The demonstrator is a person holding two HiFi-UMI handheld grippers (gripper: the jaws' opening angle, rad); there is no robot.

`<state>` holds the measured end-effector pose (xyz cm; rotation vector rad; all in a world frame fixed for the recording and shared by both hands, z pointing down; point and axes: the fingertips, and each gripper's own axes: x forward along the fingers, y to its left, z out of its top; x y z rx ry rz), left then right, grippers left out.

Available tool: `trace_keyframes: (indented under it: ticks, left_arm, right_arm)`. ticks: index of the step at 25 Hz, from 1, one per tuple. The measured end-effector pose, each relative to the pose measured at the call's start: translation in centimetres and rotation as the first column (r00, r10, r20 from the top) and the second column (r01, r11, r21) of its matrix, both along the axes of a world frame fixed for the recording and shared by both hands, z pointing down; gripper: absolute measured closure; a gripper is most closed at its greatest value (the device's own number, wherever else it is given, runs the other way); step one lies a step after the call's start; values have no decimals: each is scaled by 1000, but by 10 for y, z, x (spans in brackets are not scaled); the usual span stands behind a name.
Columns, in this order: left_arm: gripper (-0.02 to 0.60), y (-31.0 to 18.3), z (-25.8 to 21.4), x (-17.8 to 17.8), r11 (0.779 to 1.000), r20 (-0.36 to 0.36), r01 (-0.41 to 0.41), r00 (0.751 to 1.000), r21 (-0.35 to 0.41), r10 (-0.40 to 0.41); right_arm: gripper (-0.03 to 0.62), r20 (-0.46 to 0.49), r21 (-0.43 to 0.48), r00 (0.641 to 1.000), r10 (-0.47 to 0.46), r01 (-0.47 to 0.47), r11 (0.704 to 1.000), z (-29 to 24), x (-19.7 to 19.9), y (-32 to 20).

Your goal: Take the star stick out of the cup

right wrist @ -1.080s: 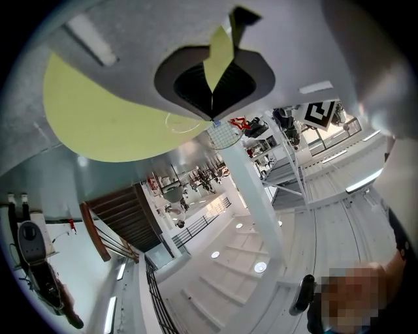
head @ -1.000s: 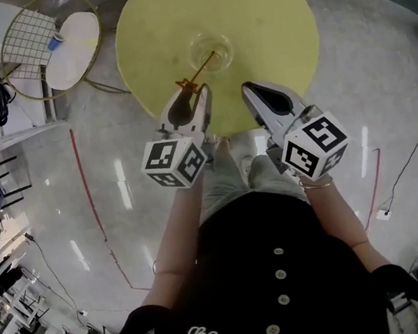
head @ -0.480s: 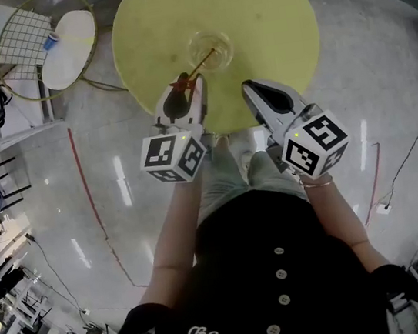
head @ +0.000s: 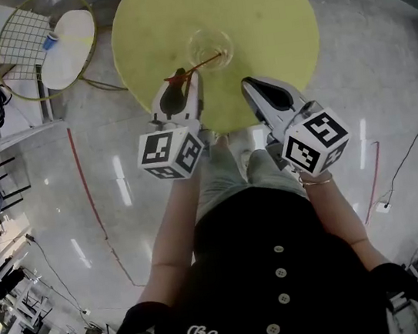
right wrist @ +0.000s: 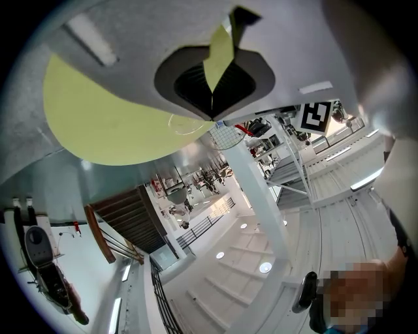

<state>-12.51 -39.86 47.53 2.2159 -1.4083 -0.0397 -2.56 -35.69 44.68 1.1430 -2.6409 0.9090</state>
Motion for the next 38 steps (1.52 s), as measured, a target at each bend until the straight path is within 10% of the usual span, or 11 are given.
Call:
trace_keyframes:
  ticks: [38]
  left_arm:
    - [555, -23, -32, -6, 995, 22, -77, 997, 60, 76]
  right_arm:
    - [589, 37, 64, 998, 44, -47, 997, -20, -6, -27]
